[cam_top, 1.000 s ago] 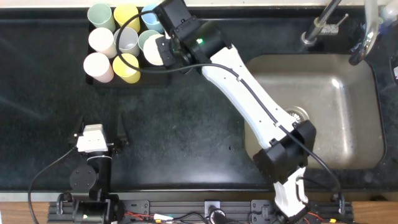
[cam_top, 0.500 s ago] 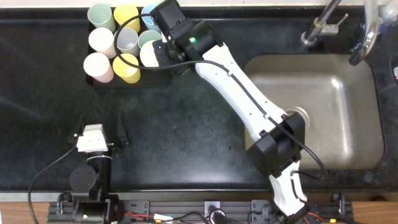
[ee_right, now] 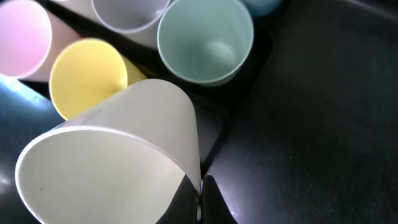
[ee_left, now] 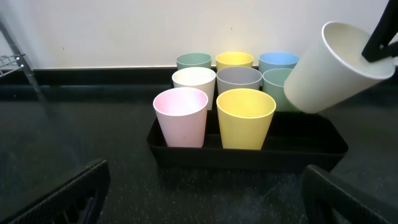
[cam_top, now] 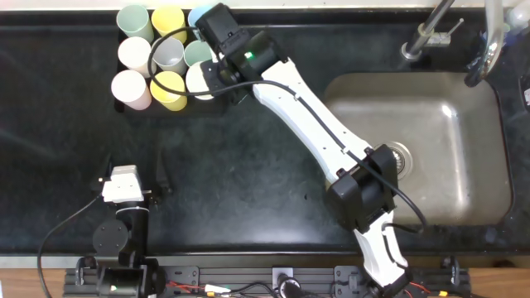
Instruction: Store Cups
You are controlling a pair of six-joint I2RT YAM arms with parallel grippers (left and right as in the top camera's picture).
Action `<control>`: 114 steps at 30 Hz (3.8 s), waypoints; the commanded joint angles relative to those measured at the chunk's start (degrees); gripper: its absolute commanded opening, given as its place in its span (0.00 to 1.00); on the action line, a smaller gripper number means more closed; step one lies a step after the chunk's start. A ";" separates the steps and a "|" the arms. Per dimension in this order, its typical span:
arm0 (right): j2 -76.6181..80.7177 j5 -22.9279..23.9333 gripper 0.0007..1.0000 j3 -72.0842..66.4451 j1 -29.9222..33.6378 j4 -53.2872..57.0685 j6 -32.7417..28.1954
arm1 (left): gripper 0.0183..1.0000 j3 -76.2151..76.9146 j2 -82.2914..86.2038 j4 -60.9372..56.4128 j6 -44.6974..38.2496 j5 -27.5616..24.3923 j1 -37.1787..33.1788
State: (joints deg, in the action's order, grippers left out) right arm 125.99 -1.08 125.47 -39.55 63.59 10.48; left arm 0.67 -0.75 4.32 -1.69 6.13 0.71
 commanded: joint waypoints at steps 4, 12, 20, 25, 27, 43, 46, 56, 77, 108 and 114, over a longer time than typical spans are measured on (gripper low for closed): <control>2.93 1.22 0.04 1.84 -0.61 1.55 -1.75 | 1.00 -0.20 0.59 0.02 -0.68 -0.55 -0.28; 3.41 1.22 0.04 1.81 -0.57 0.96 -1.97 | 1.00 -0.20 0.59 0.04 -0.68 -0.55 -0.28; 4.22 1.29 0.04 1.79 -0.57 0.48 -1.95 | 1.00 -0.20 0.59 0.02 -0.68 -0.55 -0.28; 4.66 1.33 0.04 1.79 -0.37 0.35 -1.99 | 1.00 -0.20 0.59 0.02 -0.68 -0.55 -0.28; 4.98 1.31 0.04 1.79 -0.37 0.48 -2.14 | 1.00 -0.20 0.59 0.02 -0.68 -0.55 -0.28; 6.71 1.40 0.04 1.77 -0.26 0.46 -3.91 | 1.00 -0.20 0.59 0.04 -0.68 -0.55 -0.28; 6.78 1.40 0.04 1.77 -0.22 0.44 -3.96 | 1.00 -0.20 0.59 0.02 -0.68 -0.55 -0.28; 7.26 2.43 0.04 1.77 -0.17 0.46 -4.33 | 1.00 -0.20 0.59 0.04 -0.68 -0.55 -0.28; 7.78 2.40 0.04 1.75 -0.17 0.70 -4.98 | 1.00 -0.20 0.59 0.04 -0.68 -0.55 -0.28; 6.16 2.19 1.00 2.38 0.09 -3.89 -6.47 | 1.00 -0.20 0.59 0.02 -0.68 -0.55 -0.28; 1.62 2.21 1.00 3.28 1.64 -6.40 -6.45 | 1.00 -0.20 0.59 0.02 -0.68 -0.55 -0.28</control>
State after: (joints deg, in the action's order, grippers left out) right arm 133.05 0.86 125.80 -39.09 57.87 4.03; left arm 0.67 -0.75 4.32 -1.69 6.13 0.71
